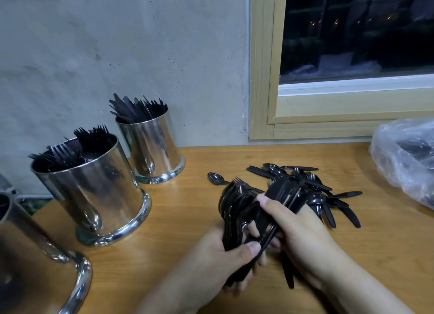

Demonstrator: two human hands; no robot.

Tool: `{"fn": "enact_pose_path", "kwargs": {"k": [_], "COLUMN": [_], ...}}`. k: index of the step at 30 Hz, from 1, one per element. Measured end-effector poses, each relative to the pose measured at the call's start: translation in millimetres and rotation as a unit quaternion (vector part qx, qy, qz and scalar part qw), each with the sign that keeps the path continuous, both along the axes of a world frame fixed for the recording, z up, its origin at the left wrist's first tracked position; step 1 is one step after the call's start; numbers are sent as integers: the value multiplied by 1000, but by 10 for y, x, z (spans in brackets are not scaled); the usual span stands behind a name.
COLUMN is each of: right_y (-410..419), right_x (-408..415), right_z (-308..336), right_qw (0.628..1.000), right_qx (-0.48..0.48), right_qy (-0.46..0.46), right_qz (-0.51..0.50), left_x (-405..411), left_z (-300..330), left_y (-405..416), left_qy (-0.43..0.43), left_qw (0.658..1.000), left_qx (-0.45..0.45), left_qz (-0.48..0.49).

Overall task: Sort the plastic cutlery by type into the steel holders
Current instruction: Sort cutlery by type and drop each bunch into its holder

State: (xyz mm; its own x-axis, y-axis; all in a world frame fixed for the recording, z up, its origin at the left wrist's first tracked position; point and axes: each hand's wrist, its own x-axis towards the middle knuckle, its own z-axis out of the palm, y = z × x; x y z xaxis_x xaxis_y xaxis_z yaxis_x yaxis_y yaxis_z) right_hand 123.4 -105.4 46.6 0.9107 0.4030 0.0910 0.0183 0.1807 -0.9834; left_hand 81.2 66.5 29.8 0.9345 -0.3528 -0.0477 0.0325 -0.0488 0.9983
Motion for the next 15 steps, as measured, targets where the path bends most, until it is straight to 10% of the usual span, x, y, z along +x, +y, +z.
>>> {"fn": "enact_pose_path", "kwargs": {"k": [15], "right_y": [377], "right_x": [34], "right_z": [580], "right_qw": [969], "right_qx": [-199], "right_qy": [-13], "right_qz": [-145], "left_x": [34], "left_z": [91], "left_y": [239], "left_qy": [-38], "left_qw": [990], "left_qx": [31], "left_qz": [132]}}
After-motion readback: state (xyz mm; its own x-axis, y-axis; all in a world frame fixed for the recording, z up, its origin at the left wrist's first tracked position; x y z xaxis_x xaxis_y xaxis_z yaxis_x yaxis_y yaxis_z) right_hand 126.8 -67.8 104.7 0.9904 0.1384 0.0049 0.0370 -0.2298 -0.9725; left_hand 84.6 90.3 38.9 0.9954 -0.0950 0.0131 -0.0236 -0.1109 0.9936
